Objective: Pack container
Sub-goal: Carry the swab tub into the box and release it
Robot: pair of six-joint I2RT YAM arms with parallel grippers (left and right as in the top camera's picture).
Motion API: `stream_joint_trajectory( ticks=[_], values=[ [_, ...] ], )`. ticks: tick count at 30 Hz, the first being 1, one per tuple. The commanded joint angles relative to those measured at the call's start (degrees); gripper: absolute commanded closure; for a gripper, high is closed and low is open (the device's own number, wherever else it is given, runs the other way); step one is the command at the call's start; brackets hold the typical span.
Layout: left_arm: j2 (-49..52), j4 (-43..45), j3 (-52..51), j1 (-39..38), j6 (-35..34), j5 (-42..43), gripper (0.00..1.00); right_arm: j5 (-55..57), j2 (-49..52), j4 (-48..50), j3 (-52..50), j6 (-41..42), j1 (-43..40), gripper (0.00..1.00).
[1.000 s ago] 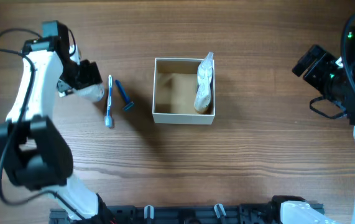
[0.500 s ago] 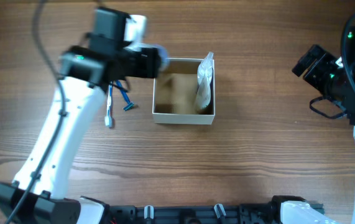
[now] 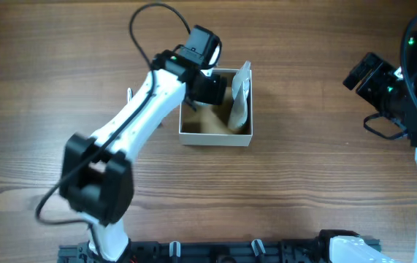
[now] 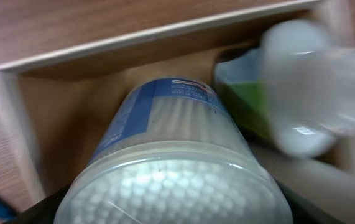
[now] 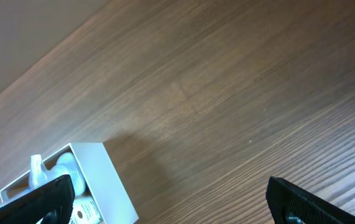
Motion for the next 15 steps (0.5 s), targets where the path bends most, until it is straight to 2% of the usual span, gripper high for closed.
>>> stream_joint_trajectory(
  ticks=[1, 4, 10, 15],
  values=[
    [3.3, 2.4, 0.6, -0.2, -1.2, 3.3, 0.21, 0.3, 0.6, 0.1, 0.4, 0.9, -0.2, 0.00],
    [4.0, 3.8, 0.6, -0.2, -1.1, 4.4, 0.20, 0.3, 0.6, 0.1, 0.4, 0.9, -0.2, 0.00],
    [2.3, 4.0, 0.7, 0.5, -1.0, 4.1, 0.01, 0.3, 0.6, 0.1, 0.4, 0.9, -0.2, 0.00],
    [-1.8, 1.2, 1.2, 2.5, -1.0, 4.1, 0.00, 0.3, 0.6, 0.1, 0.4, 0.9, -0.2, 0.00]
  ],
)
